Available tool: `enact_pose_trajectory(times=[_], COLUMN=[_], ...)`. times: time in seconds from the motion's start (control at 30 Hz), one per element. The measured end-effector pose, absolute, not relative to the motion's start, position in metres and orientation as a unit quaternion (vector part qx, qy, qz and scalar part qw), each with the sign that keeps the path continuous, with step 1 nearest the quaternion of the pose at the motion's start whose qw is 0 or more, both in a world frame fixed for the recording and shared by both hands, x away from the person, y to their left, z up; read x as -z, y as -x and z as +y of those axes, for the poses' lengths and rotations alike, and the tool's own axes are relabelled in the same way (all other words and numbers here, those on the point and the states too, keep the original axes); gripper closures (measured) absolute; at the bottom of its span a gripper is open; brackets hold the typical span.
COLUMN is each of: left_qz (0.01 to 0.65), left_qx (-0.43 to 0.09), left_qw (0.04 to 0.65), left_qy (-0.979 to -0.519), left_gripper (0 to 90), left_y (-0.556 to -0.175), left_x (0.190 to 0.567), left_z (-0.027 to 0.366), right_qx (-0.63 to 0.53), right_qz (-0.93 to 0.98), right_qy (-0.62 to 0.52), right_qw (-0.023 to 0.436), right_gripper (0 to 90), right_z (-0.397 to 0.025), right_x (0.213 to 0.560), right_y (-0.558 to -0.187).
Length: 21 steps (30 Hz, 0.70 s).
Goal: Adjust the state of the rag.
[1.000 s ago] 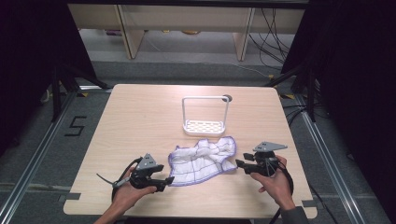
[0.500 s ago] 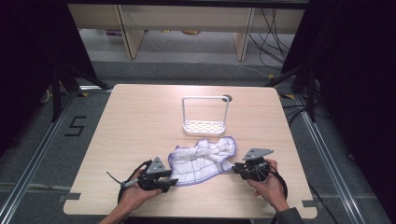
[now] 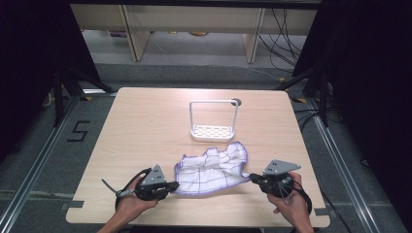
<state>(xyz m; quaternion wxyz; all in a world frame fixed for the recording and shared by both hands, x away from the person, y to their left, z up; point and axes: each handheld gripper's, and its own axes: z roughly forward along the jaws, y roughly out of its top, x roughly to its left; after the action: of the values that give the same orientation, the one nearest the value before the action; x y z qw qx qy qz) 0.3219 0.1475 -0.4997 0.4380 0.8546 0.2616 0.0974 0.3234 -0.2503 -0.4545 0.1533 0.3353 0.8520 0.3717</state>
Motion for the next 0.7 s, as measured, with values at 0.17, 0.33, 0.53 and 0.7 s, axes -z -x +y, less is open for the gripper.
enact_pose_trajectory(times=[0.17, 0.33, 0.53, 0.7], left_qz=[0.240, 0.222, 0.282, 0.337], left_qx=[-0.071, -0.064, -0.044, -0.056], left_qw=[0.428, 0.402, 0.433, 0.461], left_qy=[-0.869, -0.886, -0.855, -0.819], left_gripper=[87.4, 86.7, 55.0, 45.1], left_y=[-0.300, -0.293, -0.301, -0.333], left_x=[0.503, 0.509, 0.503, 0.489], left_z=[0.141, 0.137, 0.144, 0.156], right_qx=[-0.366, -0.348, -0.342, -0.373], right_qz=[0.851, 0.855, 0.850, 0.814], right_qy=[-0.356, -0.368, -0.386, -0.417], right_qw=[0.125, 0.109, 0.109, 0.153], right_gripper=[88.0, 87.7, 74.1, 54.7], right_z=[-0.262, -0.263, -0.264, -0.277], right_x=[0.468, 0.477, 0.479, 0.459], right_y=[-0.295, -0.281, -0.282, -0.289])
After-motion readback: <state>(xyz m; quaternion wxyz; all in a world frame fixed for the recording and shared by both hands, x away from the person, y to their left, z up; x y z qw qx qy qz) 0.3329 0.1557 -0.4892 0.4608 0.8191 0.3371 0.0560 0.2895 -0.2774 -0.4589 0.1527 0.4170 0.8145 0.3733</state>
